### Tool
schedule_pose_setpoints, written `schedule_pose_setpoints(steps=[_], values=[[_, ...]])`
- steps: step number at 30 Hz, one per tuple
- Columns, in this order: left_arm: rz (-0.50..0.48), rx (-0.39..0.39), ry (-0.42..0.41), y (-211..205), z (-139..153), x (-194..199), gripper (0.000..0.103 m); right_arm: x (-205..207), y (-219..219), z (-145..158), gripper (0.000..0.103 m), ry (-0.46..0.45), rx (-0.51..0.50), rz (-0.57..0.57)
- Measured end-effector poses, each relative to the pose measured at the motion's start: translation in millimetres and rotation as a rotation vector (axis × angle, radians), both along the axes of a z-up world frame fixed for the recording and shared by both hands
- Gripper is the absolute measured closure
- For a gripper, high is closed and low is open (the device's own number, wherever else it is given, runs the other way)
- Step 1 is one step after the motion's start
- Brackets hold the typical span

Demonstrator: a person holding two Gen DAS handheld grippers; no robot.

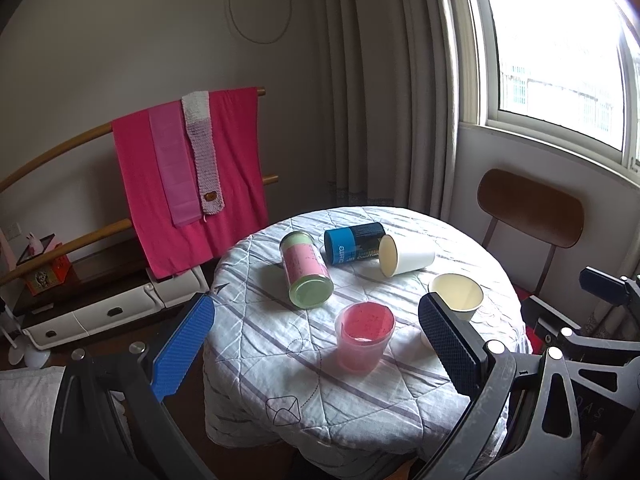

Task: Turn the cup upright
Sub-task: 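Open the right gripper and pull the right tool back from the cup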

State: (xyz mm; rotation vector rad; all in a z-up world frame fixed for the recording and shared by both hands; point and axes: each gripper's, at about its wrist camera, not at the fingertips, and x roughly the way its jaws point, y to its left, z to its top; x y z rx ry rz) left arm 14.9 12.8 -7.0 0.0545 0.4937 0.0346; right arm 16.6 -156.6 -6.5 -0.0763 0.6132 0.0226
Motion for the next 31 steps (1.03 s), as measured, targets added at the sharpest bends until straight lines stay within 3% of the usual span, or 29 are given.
schedule_pose_setpoints(steps=[20,31], values=[[-0.027,0.026,-0.084,-6.1,-0.5,-9.9,0.0,-4.8,0.7,2.8,0.021,-0.015,-0.002,0.0],[-0.036,0.021,-0.072,-6.3,-3.6,-4.3,0.0,0.9,0.3,-2.1,0.021,0.006,-0.003,-0.004]])
